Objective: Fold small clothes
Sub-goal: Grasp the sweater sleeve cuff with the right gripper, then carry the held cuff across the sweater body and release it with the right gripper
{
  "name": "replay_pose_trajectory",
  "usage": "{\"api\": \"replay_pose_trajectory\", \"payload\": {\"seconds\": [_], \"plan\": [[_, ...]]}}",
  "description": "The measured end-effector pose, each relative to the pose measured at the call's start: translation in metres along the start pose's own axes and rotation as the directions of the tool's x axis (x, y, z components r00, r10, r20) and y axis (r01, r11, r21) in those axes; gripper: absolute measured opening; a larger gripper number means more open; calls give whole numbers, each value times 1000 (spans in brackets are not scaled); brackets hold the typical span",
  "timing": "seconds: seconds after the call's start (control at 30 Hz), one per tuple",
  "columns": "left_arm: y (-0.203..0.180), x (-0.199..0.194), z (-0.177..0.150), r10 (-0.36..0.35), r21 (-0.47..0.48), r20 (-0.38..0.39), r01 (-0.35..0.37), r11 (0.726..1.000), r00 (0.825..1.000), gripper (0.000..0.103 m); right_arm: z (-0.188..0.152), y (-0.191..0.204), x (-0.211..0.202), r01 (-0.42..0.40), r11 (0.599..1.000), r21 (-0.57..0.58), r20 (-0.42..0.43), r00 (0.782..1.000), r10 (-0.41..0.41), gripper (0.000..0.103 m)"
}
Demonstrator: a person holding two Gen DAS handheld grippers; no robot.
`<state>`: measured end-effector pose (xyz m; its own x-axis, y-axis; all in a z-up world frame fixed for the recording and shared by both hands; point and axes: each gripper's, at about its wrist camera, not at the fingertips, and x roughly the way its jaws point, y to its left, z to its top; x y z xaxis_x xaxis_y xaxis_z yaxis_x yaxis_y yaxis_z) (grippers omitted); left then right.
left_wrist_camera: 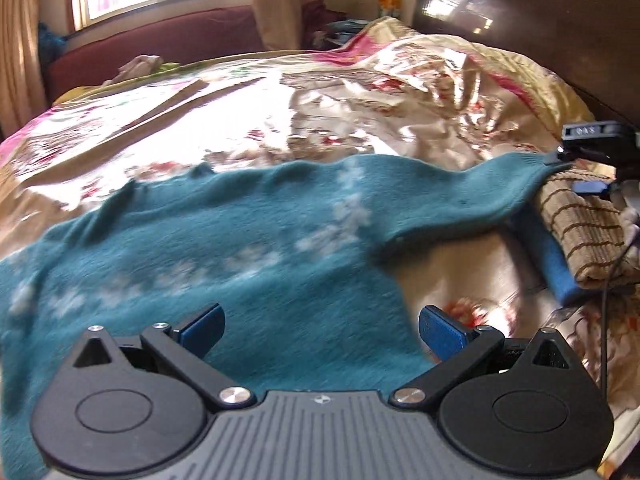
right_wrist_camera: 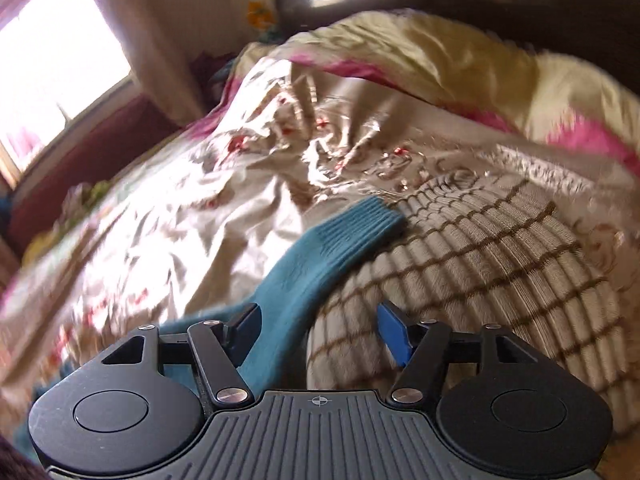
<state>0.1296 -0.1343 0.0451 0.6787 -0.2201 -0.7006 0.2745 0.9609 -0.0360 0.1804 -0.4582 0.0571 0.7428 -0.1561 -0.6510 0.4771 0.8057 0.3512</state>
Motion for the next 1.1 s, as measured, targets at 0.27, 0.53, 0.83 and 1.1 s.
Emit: {"api": "replay_pose_trajectory", "payload": {"seconds": [0.27,0.53,0.83,1.1], "plan": [[-7,20,-9,-7,-8,-73,6,1000,997,103,22,-15,28,-31,994,105,1,1000,31,64],[1,20,-19,6,-27,-106,-9,1000,994,103,34,-10,42,-8,994,106,1,1000,8,42],[27,10,-36,40,-72,-123,-49,996,992,103,28,-4,39,-60,990,124,-23,998,63,9],[85,-14,-56,103,-183,-100,-120,976,990,103,-9,124,7,-342,940,-13,-89,936,340,9]]}}
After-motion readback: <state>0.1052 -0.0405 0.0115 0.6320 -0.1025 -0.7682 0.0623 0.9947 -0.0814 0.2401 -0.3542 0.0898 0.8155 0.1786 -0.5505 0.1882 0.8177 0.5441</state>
